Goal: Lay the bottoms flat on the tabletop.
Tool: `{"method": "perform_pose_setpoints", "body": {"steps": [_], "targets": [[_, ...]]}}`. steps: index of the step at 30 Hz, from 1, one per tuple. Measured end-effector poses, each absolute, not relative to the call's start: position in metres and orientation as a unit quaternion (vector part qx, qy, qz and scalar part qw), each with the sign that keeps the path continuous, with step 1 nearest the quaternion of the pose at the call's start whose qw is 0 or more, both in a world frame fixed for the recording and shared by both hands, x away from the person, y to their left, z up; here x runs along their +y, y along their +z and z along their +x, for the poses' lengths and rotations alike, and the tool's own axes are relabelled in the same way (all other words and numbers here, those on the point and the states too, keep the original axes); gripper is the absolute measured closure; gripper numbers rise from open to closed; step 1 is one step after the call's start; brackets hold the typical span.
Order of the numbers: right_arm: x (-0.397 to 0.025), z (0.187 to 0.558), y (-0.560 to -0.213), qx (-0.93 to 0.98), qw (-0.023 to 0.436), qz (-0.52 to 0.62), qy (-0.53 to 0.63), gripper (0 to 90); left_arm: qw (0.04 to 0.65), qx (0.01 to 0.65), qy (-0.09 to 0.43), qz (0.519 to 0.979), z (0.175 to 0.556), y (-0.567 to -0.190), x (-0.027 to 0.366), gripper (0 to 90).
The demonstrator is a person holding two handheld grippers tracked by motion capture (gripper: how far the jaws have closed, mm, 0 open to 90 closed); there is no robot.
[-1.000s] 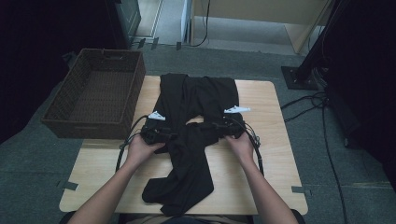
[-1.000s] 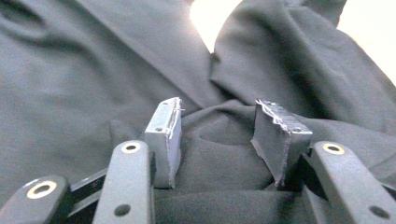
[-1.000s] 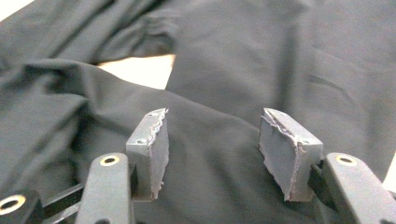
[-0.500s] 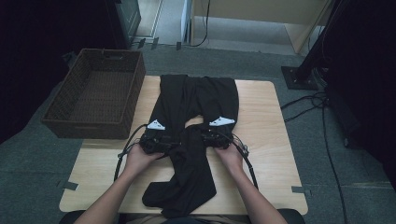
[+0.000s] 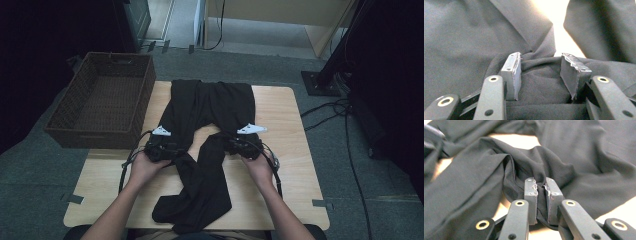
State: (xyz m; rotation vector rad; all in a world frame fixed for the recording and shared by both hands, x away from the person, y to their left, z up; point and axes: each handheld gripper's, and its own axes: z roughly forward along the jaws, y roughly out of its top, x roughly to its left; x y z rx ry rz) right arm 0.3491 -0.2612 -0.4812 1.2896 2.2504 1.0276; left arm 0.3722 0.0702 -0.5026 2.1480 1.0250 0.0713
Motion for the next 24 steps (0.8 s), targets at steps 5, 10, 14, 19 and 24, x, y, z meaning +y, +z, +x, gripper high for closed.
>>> {"method": "perform_pose_setpoints", "body": {"steps": [5,10,14,19,24], "targets": [[-0.290,0.339,-0.482,0.789,0.190,0.481,0.332,70.2,0.372,0.401,0.023,0.837,0.373,-0.502,0.071,51.0],[-0.289,0.323,-0.467,0.773,0.193,0.478,0.370,64.6,0.412,0.375,0.003,0.830,0.370,-0.488,0.073,51.3],[-0.267,0.313,-0.457,0.774,0.195,0.462,0.387,57.1,0.427,0.351,-0.006,0.833,0.360,-0.476,0.066,51.4],[-0.231,0.314,-0.476,0.785,0.156,0.461,0.383,45.0,0.385,0.337,-0.006,0.859,0.351,-0.482,0.056,51.1],[-0.212,0.317,-0.498,0.802,0.142,0.457,0.358,53.4,0.374,0.352,-0.008,0.858,0.353,-0.489,0.063,51.1]]}}
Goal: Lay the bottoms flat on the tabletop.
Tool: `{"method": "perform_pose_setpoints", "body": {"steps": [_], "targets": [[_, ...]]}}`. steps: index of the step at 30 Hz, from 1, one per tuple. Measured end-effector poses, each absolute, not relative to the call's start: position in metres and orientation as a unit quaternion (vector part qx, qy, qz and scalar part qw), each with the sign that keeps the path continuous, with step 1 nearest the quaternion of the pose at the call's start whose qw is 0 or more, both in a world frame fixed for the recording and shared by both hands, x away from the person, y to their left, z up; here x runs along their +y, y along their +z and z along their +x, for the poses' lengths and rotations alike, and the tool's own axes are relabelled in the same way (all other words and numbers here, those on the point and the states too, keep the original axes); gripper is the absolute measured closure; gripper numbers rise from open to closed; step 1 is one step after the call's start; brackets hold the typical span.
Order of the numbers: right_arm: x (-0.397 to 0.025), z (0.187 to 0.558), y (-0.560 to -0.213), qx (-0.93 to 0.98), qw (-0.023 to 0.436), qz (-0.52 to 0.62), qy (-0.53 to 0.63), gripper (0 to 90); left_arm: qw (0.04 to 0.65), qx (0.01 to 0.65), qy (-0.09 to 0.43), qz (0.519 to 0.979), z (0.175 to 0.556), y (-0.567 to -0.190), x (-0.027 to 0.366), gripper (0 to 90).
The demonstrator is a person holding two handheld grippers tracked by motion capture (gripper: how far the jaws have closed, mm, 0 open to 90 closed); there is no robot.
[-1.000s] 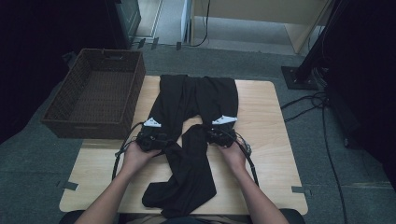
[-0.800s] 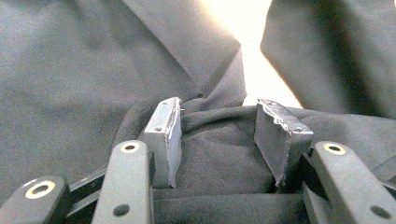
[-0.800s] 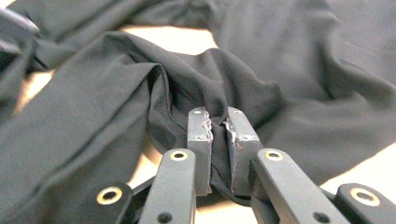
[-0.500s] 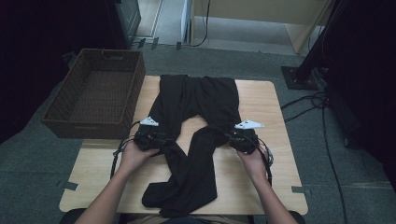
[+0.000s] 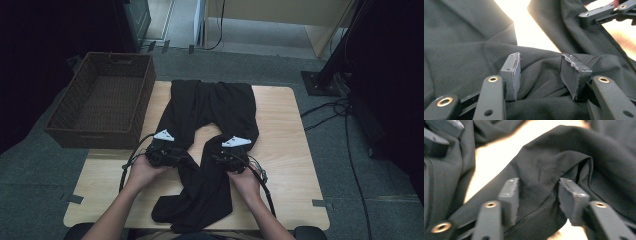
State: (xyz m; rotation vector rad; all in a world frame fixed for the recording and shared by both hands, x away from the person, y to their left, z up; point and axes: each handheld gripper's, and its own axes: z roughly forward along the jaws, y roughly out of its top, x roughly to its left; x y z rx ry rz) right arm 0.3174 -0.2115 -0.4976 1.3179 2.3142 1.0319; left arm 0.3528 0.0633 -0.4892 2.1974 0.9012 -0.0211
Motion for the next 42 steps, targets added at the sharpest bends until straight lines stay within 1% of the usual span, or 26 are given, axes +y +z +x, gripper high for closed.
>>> {"method": "perform_pose_setpoints", "body": {"steps": [2,4,7,11,14,18,21,23,26,31,34,38,40,42], "targets": [[-0.209,0.319,-0.502,0.806,0.139,0.457,0.350,57.7,0.371,0.362,-0.010,0.855,0.356,-0.495,0.065,51.4],[-0.209,0.323,-0.505,0.813,0.152,0.450,0.338,62.8,0.365,0.367,-0.006,0.856,0.359,-0.501,0.065,51.9],[-0.209,0.329,-0.511,0.813,0.173,0.444,0.335,69.8,0.377,0.366,0.011,0.851,0.364,-0.505,0.063,53.7],[-0.210,0.350,-0.511,0.810,0.183,0.445,0.336,76.9,0.371,0.371,0.031,0.851,0.378,-0.505,0.061,53.7],[-0.211,0.369,-0.511,0.807,0.186,0.452,0.332,80.7,0.374,0.372,0.036,0.849,0.385,-0.506,0.062,53.7],[-0.210,0.380,-0.504,0.815,0.167,0.451,0.322,86.2,0.377,0.374,0.033,0.846,0.386,-0.506,0.064,53.7],[-0.216,0.366,-0.484,0.804,0.159,0.450,0.354,86.8,0.376,0.373,0.034,0.848,0.385,-0.506,0.064,53.7],[-0.223,0.351,-0.473,0.800,0.164,0.445,0.368,87.0,0.381,0.377,0.031,0.844,0.385,-0.507,0.065,53.7],[-0.240,0.329,-0.463,0.793,0.161,0.450,0.378,87.0,0.384,0.379,0.030,0.841,0.384,-0.507,0.067,53.7],[-0.272,0.297,-0.462,0.780,0.169,0.474,0.372,86.0,0.382,0.379,0.032,0.842,0.384,-0.507,0.067,53.7],[-0.293,0.287,-0.471,0.773,0.177,0.497,0.351,84.4,0.382,0.378,0.032,0.843,0.383,-0.507,0.067,53.8],[-0.314,0.284,-0.488,0.775,0.145,0.529,0.314,79.0,0.383,0.380,0.031,0.841,0.383,-0.507,0.067,53.8],[-0.318,0.283,-0.489,0.771,0.154,0.534,0.311,72.6,0.384,0.380,0.031,0.841,0.383,-0.507,0.067,53.8],[-0.319,0.283,-0.483,0.762,0.171,0.535,0.322,66.3,0.384,0.379,0.032,0.841,0.383,-0.508,0.067,53.8]]}}
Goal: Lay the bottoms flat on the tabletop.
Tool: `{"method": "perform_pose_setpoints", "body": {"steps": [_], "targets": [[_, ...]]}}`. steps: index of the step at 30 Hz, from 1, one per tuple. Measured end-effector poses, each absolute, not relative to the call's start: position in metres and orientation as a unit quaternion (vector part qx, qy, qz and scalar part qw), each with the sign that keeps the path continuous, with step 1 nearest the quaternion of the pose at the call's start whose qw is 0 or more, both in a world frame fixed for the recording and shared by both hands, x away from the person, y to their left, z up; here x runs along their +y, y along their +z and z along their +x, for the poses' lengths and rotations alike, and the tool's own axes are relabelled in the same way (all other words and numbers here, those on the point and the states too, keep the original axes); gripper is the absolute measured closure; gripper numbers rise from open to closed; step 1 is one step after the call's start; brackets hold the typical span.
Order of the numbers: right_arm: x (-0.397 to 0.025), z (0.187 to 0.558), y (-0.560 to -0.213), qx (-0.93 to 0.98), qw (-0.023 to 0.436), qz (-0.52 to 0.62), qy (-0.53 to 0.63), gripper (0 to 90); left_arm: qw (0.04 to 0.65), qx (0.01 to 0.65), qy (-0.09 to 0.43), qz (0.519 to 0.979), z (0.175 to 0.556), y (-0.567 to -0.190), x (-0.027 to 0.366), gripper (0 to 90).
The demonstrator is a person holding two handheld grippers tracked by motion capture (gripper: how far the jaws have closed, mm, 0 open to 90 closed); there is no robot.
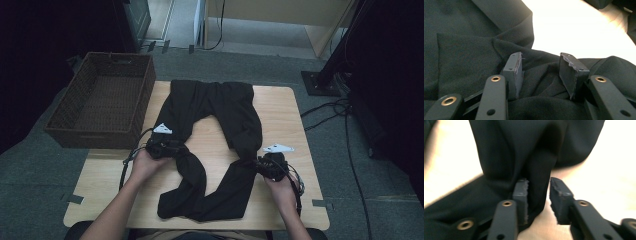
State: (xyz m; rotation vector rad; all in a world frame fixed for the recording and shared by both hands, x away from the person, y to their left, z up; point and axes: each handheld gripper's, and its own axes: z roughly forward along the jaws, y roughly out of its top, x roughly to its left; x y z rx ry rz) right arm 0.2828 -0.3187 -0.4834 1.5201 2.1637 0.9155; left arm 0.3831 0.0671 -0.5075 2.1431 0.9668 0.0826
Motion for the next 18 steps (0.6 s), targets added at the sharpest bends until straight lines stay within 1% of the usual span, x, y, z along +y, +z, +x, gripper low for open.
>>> {"method": "perform_pose_setpoints", "body": {"steps": [3,4,7,9,11,13,14,15,18], "targets": [[-0.316,0.284,-0.475,0.758,0.185,0.528,0.336,64.4,0.384,0.380,0.033,0.841,0.383,-0.507,0.067,53.7],[-0.312,0.288,-0.465,0.755,0.198,0.518,0.350,64.2,0.379,0.379,0.033,0.844,0.383,-0.505,0.066,53.7],[-0.309,0.295,-0.454,0.749,0.217,0.511,0.361,69.1,0.385,0.373,0.041,0.843,0.379,-0.493,0.063,53.3],[-0.305,0.303,-0.446,0.744,0.214,0.510,0.375,72.4,0.396,0.356,0.044,0.846,0.373,-0.486,0.059,53.1],[-0.297,0.314,-0.439,0.744,0.216,0.502,0.385,72.1,0.394,0.343,0.032,0.852,0.368,-0.484,0.054,52.6],[-0.285,0.326,-0.436,0.747,0.214,0.492,0.393,68.3,0.390,0.335,0.018,0.858,0.365,-0.487,0.049,52.1],[-0.278,0.333,-0.435,0.745,0.209,0.489,0.402,65.2,0.390,0.334,0.014,0.858,0.364,-0.489,0.048,52.2],[-0.271,0.340,-0.435,0.746,0.203,0.486,0.407,64.0,0.385,0.335,0.009,0.860,0.365,-0.493,0.047,52.3],[-0.250,0.365,-0.449,0.760,0.198,0.476,0.397,59.7,0.364,0.341,0.004,0.867,0.369,-0.504,0.046,53.0]]}}
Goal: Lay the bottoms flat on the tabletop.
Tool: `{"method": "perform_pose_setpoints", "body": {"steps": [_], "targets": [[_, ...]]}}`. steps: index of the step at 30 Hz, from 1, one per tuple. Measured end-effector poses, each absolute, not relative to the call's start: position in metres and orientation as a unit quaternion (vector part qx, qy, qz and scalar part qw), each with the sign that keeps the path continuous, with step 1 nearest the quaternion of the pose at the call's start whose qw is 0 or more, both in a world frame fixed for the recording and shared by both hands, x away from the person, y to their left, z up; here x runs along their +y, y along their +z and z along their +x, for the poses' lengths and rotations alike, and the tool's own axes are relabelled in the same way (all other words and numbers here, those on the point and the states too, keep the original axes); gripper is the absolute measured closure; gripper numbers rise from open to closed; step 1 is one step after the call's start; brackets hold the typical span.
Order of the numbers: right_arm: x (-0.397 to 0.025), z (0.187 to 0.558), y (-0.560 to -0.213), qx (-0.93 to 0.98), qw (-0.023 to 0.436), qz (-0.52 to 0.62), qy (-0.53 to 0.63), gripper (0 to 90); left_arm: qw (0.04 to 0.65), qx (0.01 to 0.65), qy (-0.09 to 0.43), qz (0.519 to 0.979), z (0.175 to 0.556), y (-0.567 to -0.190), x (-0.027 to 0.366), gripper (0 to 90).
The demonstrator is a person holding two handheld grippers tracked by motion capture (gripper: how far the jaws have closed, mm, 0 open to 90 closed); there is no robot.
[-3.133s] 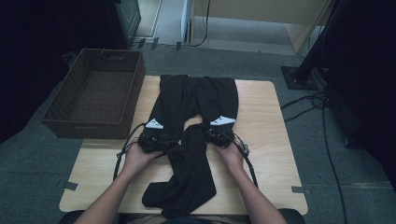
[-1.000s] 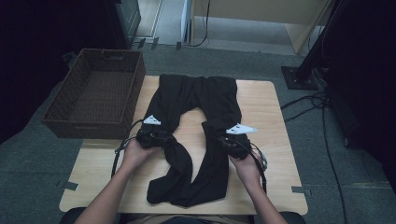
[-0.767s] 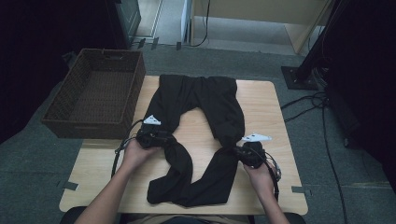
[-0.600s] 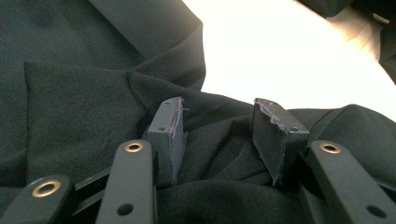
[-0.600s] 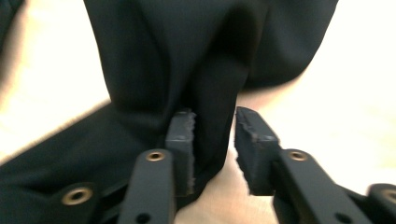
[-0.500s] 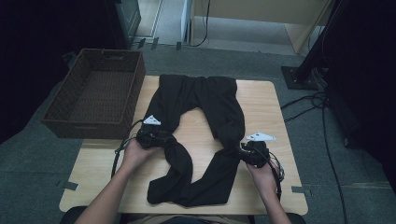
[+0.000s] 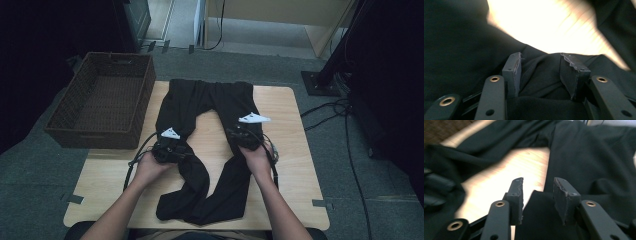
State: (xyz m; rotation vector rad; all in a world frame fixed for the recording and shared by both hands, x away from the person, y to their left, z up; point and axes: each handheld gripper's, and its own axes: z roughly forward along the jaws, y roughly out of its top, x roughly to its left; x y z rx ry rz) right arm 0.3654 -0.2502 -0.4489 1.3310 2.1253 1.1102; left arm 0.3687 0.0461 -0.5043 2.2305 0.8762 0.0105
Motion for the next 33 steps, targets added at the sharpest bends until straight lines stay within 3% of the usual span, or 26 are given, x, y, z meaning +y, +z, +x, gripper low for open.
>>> {"method": "perform_pose_setpoints", "body": {"steps": [6,10,16,18,20,23,33], "targets": [[-0.247,0.406,-0.501,0.765,0.199,0.508,0.342,50.5,0.377,0.354,0.006,0.856,0.372,-0.506,0.052,53.6],[-0.254,0.413,-0.512,0.763,0.205,0.517,0.329,48.2,0.389,0.362,-0.001,0.847,0.373,-0.508,0.058,54.3],[-0.256,0.413,-0.515,0.759,0.227,0.517,0.324,57.5,0.390,0.365,0.005,0.845,0.371,-0.509,0.058,56.6],[-0.255,0.412,-0.515,0.758,0.236,0.518,0.320,76.4,0.389,0.366,0.006,0.845,0.371,-0.509,0.058,56.4],[-0.254,0.410,-0.513,0.760,0.238,0.520,0.309,84.3,0.388,0.367,0.006,0.846,0.371,-0.508,0.058,56.2],[-0.255,0.405,-0.507,0.752,0.175,0.540,0.336,86.9,0.391,0.367,0.005,0.844,0.371,-0.509,0.058,56.1],[-0.222,0.365,-0.480,0.762,0.128,0.459,0.439,87.1,0.392,0.369,0.005,0.843,0.371,-0.509,0.058,56.2]]}}
